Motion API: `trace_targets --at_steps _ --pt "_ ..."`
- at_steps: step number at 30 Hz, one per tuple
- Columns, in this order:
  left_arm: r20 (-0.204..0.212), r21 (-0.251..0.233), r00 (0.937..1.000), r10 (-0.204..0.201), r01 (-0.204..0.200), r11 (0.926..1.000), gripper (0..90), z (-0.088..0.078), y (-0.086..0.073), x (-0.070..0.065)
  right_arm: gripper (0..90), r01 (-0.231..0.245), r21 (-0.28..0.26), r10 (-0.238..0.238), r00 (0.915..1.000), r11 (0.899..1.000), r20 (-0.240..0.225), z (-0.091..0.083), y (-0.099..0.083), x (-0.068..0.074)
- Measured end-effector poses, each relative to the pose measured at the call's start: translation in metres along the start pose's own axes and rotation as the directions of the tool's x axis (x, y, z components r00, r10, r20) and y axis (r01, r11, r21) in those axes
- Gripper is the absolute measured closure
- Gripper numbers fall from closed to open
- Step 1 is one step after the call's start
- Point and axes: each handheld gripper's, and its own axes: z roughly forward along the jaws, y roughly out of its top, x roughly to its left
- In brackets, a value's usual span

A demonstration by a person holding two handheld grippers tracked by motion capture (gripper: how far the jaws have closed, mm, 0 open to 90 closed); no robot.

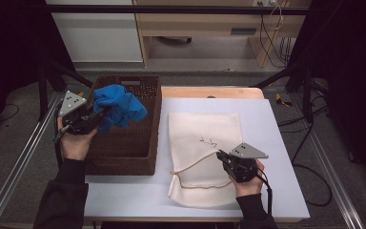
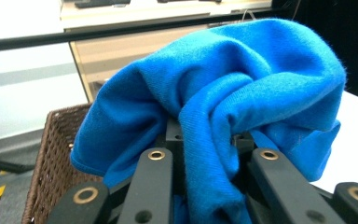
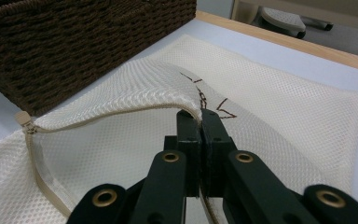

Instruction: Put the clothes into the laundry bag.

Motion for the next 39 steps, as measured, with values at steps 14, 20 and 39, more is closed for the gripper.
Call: trace_targets --at_steps 14,20,39 --pt "0.106 -0.069 0.9942 0.021 -0.014 0.9975 75.4 -0.034 0.018 -0.034 88.2 -0.003 0.000 0.003 1.0000 1.000 0.002 -0.001 0.000 -0.001" --pt "0.146 -0.091 0.9884 0.043 -0.030 0.9954 75.4 -0.045 0.023 -0.047 88.2 -0.005 0.000 0.005 1.0000 1.000 0.002 0.000 0.000 -0.001" --pt "0.286 -0.132 0.9521 0.109 -0.074 0.9884 75.4 -0.066 0.024 -0.100 88.2 -0.007 0.006 0.007 0.9999 1.000 0.007 0.001 0.001 -0.001"
